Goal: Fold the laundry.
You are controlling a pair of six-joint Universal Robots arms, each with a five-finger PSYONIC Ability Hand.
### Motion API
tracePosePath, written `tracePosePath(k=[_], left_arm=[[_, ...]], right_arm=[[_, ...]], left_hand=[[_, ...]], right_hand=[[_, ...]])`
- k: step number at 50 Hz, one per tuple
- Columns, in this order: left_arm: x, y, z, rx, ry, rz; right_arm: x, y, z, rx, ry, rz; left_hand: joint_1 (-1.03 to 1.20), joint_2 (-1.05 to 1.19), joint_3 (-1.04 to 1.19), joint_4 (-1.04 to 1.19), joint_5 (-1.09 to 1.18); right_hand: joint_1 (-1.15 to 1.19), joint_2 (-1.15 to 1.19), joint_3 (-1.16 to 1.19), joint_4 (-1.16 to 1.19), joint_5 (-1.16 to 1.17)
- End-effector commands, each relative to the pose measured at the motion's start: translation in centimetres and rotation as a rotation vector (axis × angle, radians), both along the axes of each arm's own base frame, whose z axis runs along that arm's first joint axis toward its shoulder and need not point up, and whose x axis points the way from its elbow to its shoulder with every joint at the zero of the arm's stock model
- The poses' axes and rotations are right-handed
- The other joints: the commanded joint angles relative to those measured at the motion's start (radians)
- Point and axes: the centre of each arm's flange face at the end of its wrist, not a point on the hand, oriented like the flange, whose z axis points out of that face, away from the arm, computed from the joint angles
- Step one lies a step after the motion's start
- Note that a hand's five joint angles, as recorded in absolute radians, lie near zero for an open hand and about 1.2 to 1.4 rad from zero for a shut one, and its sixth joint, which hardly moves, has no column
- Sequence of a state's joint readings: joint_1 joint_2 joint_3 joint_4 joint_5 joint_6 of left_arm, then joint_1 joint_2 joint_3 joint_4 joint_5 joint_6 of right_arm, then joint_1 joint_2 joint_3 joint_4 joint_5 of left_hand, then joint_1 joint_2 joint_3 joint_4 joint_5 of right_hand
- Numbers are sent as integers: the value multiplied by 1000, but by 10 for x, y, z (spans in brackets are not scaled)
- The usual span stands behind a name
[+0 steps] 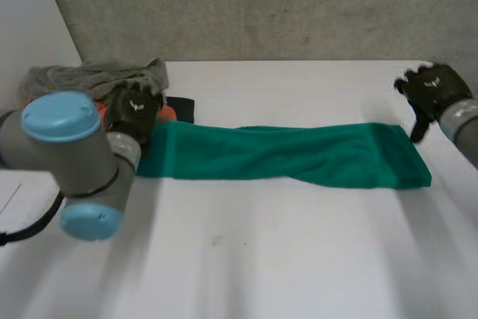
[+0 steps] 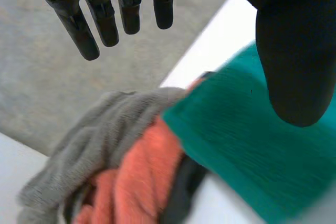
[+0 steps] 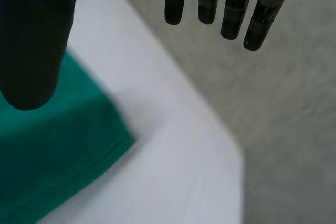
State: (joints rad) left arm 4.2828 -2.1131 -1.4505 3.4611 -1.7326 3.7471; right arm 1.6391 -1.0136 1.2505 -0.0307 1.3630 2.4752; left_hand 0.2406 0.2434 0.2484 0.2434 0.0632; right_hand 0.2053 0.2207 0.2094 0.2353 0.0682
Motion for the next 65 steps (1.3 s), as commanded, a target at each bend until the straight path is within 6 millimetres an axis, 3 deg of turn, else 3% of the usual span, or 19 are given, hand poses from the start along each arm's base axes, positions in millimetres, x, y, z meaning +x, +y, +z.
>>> tracePosePath(k=[1,7,16,18,19,22,32,37,41,44,47,49,52,55,65], left_arm=[[12,42,-23,123,-37,-109],[23,40,-31,150,-41,-79],[25,34,-27,135,-31,-66],[25,33,-27,132,-29,-66],[25,33,-26,131,-27,-66],[25,34,-26,131,-27,-67],[27,36,-19,118,-18,-62],[31,35,-17,117,-16,-50],[31,35,-17,117,-17,-50],[31,37,-16,117,-17,-51],[30,37,-13,107,-11,-57],[26,38,-9,96,-6,-69],[22,40,-7,89,-5,-86],[5,50,-3,80,0,-152],[-38,100,-9,150,92,-339]], right_arm=[[-30,30,-26,296,-7,-51],[-38,25,-57,328,-35,-27],[-39,12,-86,311,-35,-20],[-39,11,-90,314,-28,-18],[-40,9,-92,311,-26,-25],[-44,3,-87,290,-33,-46],[-103,-16,-55,175,57,-215],[-139,-29,-44,95,258,-252],[-144,-38,-34,10,392,-263],[-141,-41,-31,-28,424,-256],[-106,-39,-14,-112,428,-186],[-71,-31,5,-176,425,-124],[-46,-24,7,-189,401,-76],[-39,-19,6,-177,356,-68],[-44,-10,-12,-88,305,-101]], left_hand=[[32,29,24,29,34],[32,29,24,29,34],[32,29,24,29,34],[32,29,24,29,34],[32,29,24,29,34],[32,29,24,29,34],[26,23,18,23,29],[26,23,18,23,29],[23,20,15,20,26],[17,14,9,14,20],[17,14,9,14,20],[17,14,9,14,20],[26,23,18,23,29],[43,40,35,40,46],[293,290,285,290,296]], right_hand=[[94,78,90,64,56],[252,237,248,222,215],[513,498,509,483,476],[776,761,772,746,739],[1187,1171,1183,1157,1149],[1191,1176,1187,1161,1153],[1191,1176,1187,1161,1153],[1191,1176,1187,1161,1153],[1191,1176,1187,1161,1153],[1191,1176,1187,1161,1153],[1191,1176,1187,1161,1153],[1191,1176,1187,1161,1153],[1191,1176,1187,1161,1153],[1191,1176,1187,1161,1153],[1191,1176,1187,1161,1153]])
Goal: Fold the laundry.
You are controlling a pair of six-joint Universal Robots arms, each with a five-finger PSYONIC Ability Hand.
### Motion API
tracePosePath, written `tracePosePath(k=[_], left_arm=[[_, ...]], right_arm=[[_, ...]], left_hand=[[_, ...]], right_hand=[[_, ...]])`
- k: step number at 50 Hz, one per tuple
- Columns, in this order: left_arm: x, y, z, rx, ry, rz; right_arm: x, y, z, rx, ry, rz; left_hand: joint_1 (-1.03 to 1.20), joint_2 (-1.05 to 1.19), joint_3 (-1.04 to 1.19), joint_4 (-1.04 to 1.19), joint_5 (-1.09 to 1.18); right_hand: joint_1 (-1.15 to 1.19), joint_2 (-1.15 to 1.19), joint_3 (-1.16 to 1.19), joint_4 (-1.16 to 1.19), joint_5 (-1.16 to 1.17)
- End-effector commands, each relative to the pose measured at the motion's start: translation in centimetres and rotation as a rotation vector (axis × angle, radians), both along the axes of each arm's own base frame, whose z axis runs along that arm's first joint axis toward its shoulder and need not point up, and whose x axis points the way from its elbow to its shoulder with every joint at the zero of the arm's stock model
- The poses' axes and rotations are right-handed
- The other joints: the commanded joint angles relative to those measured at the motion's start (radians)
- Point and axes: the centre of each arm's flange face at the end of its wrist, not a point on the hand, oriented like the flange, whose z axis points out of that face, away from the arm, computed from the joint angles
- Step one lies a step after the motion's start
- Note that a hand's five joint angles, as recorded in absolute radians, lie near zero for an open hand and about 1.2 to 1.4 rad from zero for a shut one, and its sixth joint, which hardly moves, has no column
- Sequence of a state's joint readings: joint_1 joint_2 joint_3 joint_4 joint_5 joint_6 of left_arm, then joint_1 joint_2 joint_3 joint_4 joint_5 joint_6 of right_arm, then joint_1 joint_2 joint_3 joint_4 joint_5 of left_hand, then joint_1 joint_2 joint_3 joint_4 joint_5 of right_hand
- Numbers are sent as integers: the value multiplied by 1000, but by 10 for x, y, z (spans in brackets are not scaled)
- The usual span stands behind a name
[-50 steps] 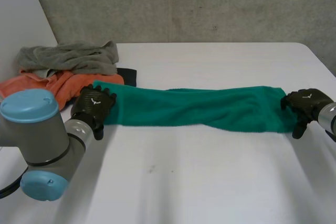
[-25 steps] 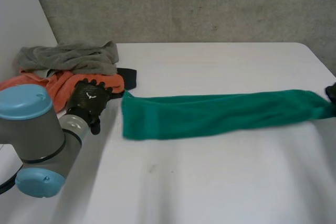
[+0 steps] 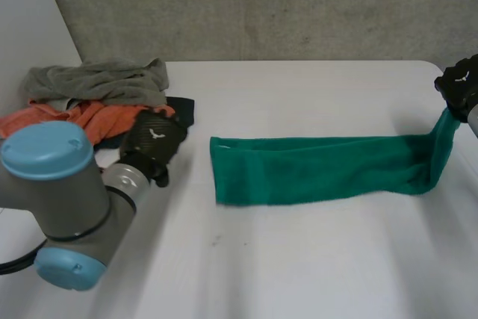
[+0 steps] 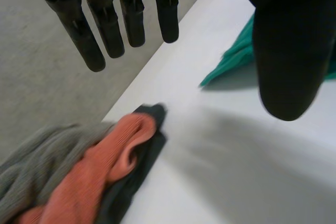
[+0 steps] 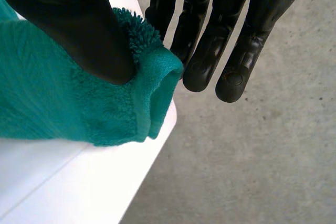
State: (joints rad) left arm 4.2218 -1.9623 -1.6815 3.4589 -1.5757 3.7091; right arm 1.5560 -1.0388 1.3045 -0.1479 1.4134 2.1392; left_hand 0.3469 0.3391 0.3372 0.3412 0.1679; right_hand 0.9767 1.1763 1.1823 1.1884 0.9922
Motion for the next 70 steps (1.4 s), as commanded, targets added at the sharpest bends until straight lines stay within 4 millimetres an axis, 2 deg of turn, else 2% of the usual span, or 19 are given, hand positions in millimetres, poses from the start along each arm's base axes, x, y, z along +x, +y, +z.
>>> tracePosePath(k=[1,6,10,15,17,18,21,22,25,29,33,36,42,49,51,52,54,60,70], left_arm=[[-31,36,-4,64,80,-138],[-47,35,-36,121,49,-169],[-65,30,-49,124,40,-188],[-72,21,-66,152,16,-179],[-73,17,-68,149,10,-170],[-75,13,-69,138,9,-156],[-75,5,-66,114,12,-116],[-73,2,-62,97,14,-84],[-69,-4,-56,68,21,-28],[-63,-5,-15,-17,73,21],[-54,0,10,-56,103,31],[-48,1,16,-61,105,36],[-38,10,-4,-43,-17,20],[-14,3,-29,-10,-141,65],[-12,4,-30,-2,-141,67],[-12,7,-30,3,-139,65],[-11,9,-30,7,-142,63],[-15,16,-12,-31,-112,45],[-13,14,-2,-53,-96,54]], right_arm=[[-7,7,-18,72,-30,-34],[-25,7,-26,101,-37,-74],[-30,8,-29,110,-38,-85],[-41,7,-32,118,-41,-110],[-46,6,-33,120,-44,-123],[-48,6,-33,121,-44,-127],[-58,4,-33,121,-46,-152],[-61,4,-33,121,-46,-158],[-69,2,-33,119,-47,-178],[-77,1,-32,120,-50,-198],[-79,2,-33,129,-52,-203],[-78,4,-34,138,-55,-195],[-77,10,-42,171,-65,-169],[-102,9,-47,183,-59,-220],[-114,7,-49,183,-62,-246],[-118,6,-49,183,-62,-254],[-123,5,-48,178,-60,-259],[-127,4,-45,163,-24,-222],[-127,-1,-36,129,9,-221]], left_hand=[[187,194,196,192,191],[187,194,196,192,191],[230,238,240,236,235],[286,294,296,292,291],[359,367,369,365,364],[543,551,553,549,547],[846,854,856,852,851],[1047,1055,1057,1053,1052],[1049,1057,1059,1055,1054],[1049,1057,1059,1055,1054],[1049,1057,1059,1055,1054],[1049,1057,1059,1055,1054],[1049,1057,1059,1055,1054],[1049,1057,1059,1055,1054],[776,783,785,781,780],[280,288,289,285,284],[-94,-86,-84,-88,-89],[-122,-114,-112,-116,-117],[-119,-111,-109,-113,-114]], right_hand=[[420,220,214,208,230],[420,220,214,208,230],[420,220,214,208,230],[420,220,214,208,230],[420,220,214,208,230],[420,220,214,208,230],[420,220,214,208,230],[420,220,214,208,230],[420,220,214,208,230],[420,220,214,208,230],[420,220,214,208,230],[420,220,214,208,230],[420,220,214,208,230],[420,220,214,208,230],[420,220,214,208,230],[420,220,214,208,230],[420,220,214,208,230],[420,220,214,208,230],[420,220,214,208,230]])
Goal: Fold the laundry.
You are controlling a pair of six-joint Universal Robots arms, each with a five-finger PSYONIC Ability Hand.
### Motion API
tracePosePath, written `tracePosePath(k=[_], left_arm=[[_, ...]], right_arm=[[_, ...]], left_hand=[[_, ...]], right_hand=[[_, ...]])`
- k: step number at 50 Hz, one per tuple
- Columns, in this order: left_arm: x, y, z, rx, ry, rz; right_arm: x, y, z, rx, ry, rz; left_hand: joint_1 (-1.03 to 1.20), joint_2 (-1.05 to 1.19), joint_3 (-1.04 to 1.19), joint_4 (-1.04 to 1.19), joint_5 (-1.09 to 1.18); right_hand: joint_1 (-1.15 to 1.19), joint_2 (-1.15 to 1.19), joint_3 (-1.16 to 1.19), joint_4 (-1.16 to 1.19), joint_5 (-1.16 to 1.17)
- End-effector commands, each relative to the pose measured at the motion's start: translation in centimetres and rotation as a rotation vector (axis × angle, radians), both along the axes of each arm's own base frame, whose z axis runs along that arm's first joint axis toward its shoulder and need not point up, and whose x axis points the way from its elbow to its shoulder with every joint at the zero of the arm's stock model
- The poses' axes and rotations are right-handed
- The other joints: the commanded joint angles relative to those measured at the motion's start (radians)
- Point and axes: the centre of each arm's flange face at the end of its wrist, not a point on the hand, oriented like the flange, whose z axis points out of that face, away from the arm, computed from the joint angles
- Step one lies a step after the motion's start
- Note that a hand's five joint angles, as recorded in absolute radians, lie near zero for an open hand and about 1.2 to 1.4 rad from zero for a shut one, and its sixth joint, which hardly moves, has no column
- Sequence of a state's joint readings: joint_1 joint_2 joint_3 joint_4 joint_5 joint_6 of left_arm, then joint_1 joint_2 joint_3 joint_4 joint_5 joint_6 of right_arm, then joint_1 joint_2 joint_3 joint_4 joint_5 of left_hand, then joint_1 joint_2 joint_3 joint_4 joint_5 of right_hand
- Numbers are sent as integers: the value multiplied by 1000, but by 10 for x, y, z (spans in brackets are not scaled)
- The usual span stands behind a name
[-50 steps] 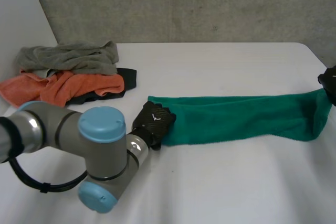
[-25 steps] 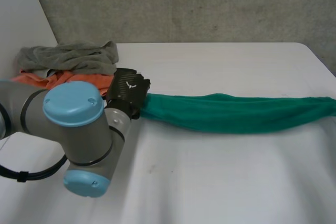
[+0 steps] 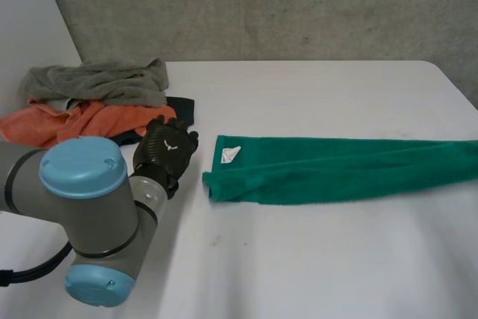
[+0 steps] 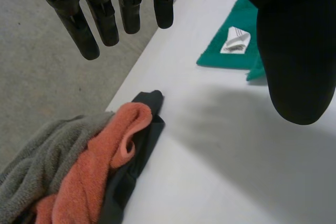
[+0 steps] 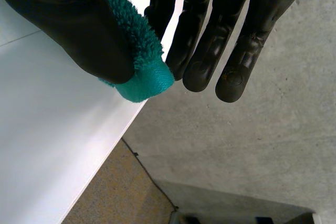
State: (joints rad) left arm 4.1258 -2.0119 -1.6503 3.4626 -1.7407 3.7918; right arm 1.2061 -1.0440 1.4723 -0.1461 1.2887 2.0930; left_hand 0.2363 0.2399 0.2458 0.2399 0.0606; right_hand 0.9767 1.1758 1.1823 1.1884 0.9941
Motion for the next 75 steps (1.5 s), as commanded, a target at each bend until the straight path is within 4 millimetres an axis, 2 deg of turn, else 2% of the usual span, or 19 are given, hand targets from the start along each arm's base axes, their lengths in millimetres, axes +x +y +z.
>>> tracePosePath(k=[1,7,12,15,20,24,29,32,34,39,46,50,56,61,64,66,67,70,75], left_arm=[[2,0,8,-15,12,4],[5,0,14,-27,22,9],[-7,4,21,-19,87,-86],[-20,6,26,-4,150,-179],[-34,-2,2,87,174,-217],[-39,6,-19,171,123,-233],[-39,8,-25,217,107,-234],[-41,7,-29,221,102,-239],[-43,4,-34,226,104,-236],[-54,-10,-35,200,126,-231],[-47,-30,-17,112,157,-108],[-26,-36,26,-2,206,-8],[1,-16,52,-17,217,-55],[15,7,55,8,193,-90],[25,16,43,38,101,-83],[32,19,34,51,5,-83],[33,19,32,50,-22,-87],[35,18,29,33,-93,-95],[30,9,41,-25,-87,-98]], right_arm=[[0,-6,10,-35,27,-3],[4,-18,36,-118,66,13],[64,-9,59,-178,73,139],[78,-1,52,-146,66,148],[76,11,32,-76,59,113],[78,19,19,-27,42,119],[76,25,10,7,39,115],[61,23,10,11,39,77],[54,22,10,11,38,60],[49,23,9,18,35,41],[53,31,23,9,19,46],[61,49,38,60,-36,87],[79,91,38,371,-136,191],[72,119,37,602,-148,245],[67,127,36,677,-132,270],[66,125,36,663,-109,287],[65,123,36,650,-105,288],[63,112,39,567,-97,267],[59,91,51,428,-175,187]], left_hand=[[-8,-12,-18,-12,-7],[-11,-15,-21,-15,-10],[-2,-6,-12,-6,-1],[53,50,44,50,55],[138,135,129,135,140],[145,141,135,141,146],[150,147,141,147,152],[174,170,164,170,175],[261,258,252,258,263],[1158,1155,1149,1155,1159],[1160,1156,1150,1156,1161],[1160,1156,1150,1156,1161],[1160,1156,1150,1156,1161],[1160,1156,1150,1156,1161],[1160,1156,1150,1156,1161],[1160,1156,1150,1156,1161],[1079,1075,1069,1075,1080],[321,317,311,317,322],[291,288,282,288,293]], right_hand=[[420,220,214,208,228],[420,220,214,208,228],[420,220,214,208,228],[420,220,214,208,228],[420,220,214,208,228],[420,220,214,208,228],[420,220,214,208,228],[420,220,214,208,228],[420,220,214,208,228],[420,220,214,208,228],[420,220,214,208,228],[420,220,214,208,228],[420,220,214,208,228],[420,220,214,208,228],[-305,-504,-511,-517,-497],[-620,-819,-826,-832,-812],[-688,-888,-894,-900,-880],[-802,-1001,-1008,-1014,-994],[-789,-988,-995,-1001,-981]])
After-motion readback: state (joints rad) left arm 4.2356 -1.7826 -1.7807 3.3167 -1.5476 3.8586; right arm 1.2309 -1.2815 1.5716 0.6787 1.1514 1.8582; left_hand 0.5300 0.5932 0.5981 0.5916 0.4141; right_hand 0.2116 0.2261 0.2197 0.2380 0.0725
